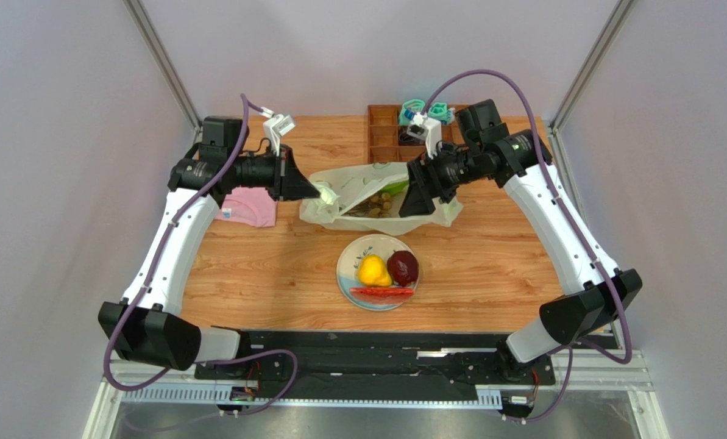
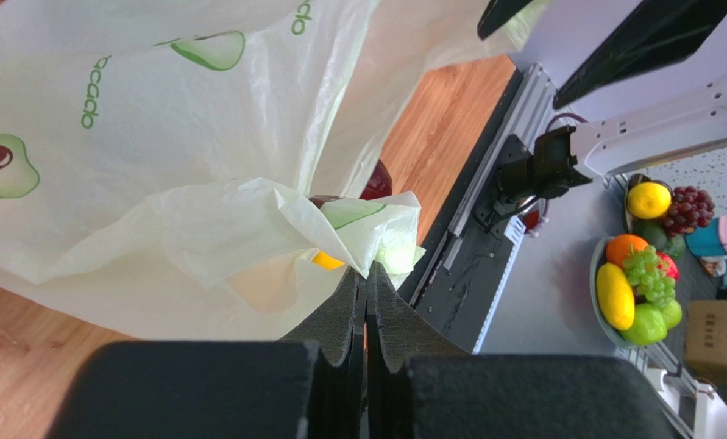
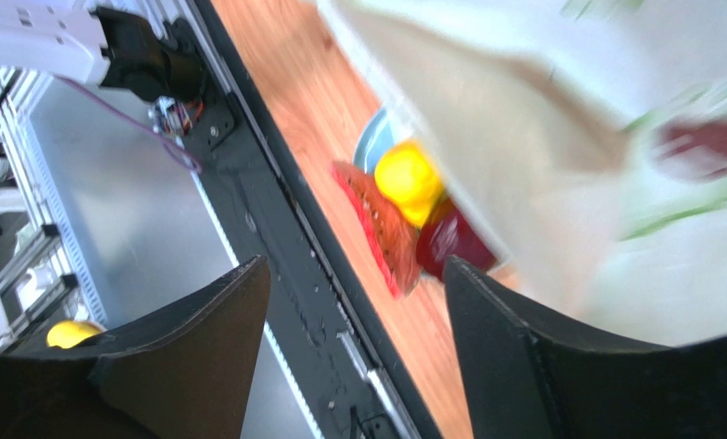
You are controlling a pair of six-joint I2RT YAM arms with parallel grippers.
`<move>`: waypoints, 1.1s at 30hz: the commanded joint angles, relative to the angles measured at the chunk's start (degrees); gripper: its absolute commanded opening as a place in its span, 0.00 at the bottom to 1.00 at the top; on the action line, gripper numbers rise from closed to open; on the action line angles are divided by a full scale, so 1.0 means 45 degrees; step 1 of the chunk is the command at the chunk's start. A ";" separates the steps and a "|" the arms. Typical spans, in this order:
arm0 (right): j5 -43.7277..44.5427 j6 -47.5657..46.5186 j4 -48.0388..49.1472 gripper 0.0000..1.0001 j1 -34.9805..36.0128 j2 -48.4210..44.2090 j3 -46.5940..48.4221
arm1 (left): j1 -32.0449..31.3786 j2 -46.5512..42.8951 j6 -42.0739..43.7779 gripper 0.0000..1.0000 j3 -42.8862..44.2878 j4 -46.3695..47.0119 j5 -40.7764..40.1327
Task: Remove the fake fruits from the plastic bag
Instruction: Place the fake fruit on the plate, then move the plastic bag to the center of the board.
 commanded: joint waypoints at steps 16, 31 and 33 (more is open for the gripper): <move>0.9961 -0.2604 0.6660 0.24 0.3216 0.1989 -0.3336 | 0.0059 -0.3061 0.1747 0.00 -0.2190 -0.1230 -0.0402; 1.2938 -0.2741 0.7601 0.13 -0.3305 0.0510 -0.2319 | -0.1716 0.3243 0.1943 0.00 0.7121 -0.1230 -0.0792; 1.2860 -0.2643 0.7445 0.11 -0.3756 -0.0779 -0.3116 | -0.1991 0.3868 0.2021 0.00 0.8059 -0.1288 -0.0734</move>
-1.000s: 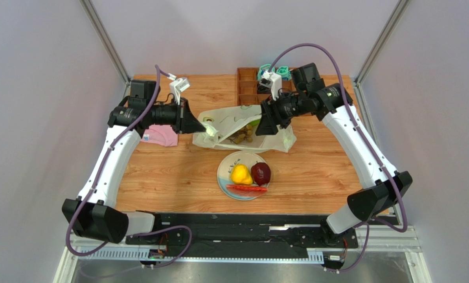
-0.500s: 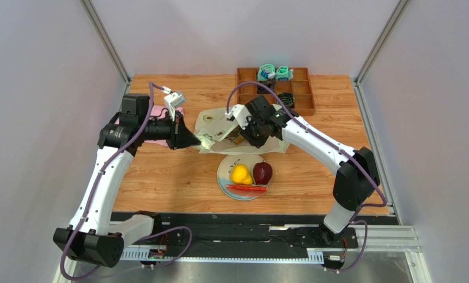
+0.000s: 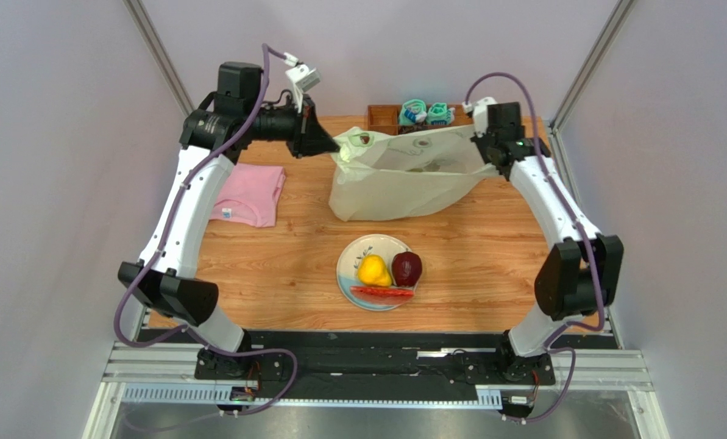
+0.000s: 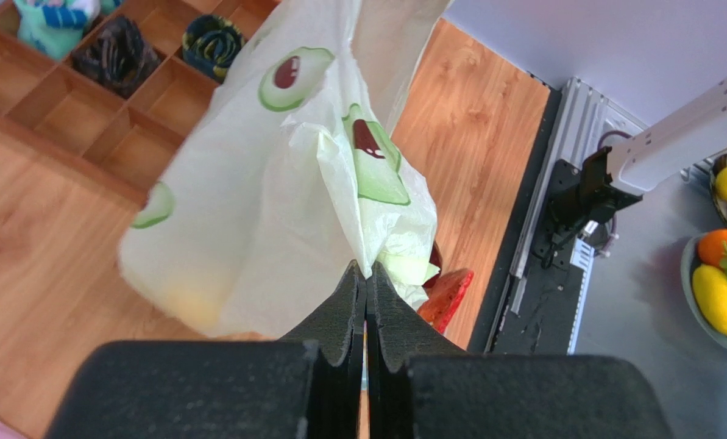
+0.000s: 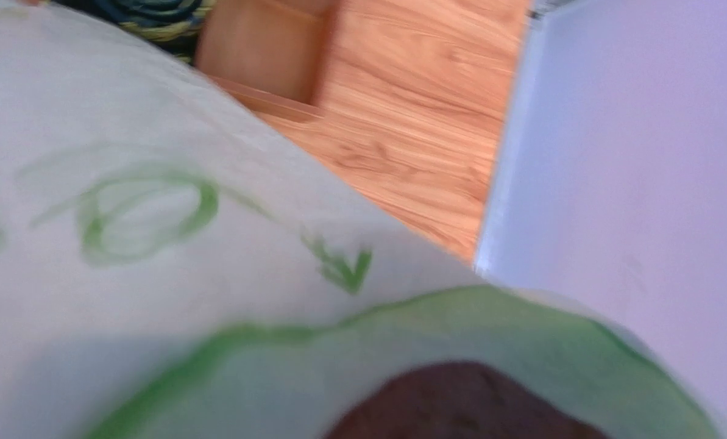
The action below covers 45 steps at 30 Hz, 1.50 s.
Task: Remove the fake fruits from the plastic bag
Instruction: Move the plastic bag to the center of the board.
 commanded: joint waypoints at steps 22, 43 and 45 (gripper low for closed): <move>-0.3303 -0.2496 -0.3506 0.42 0.2802 -0.5288 -0.4738 | -0.2814 -0.0677 -0.1071 0.00 -0.3169 0.0720 0.1288; -0.2985 -0.1323 -0.1279 0.65 0.4638 -0.6363 -0.6381 | -0.3673 -0.1264 -0.3634 0.00 -0.5239 0.3417 0.1328; -0.3476 -0.1189 -0.1219 0.58 0.4638 -0.5329 -0.5757 | -0.3693 -0.1146 -0.3673 0.00 -0.5161 0.3397 0.1211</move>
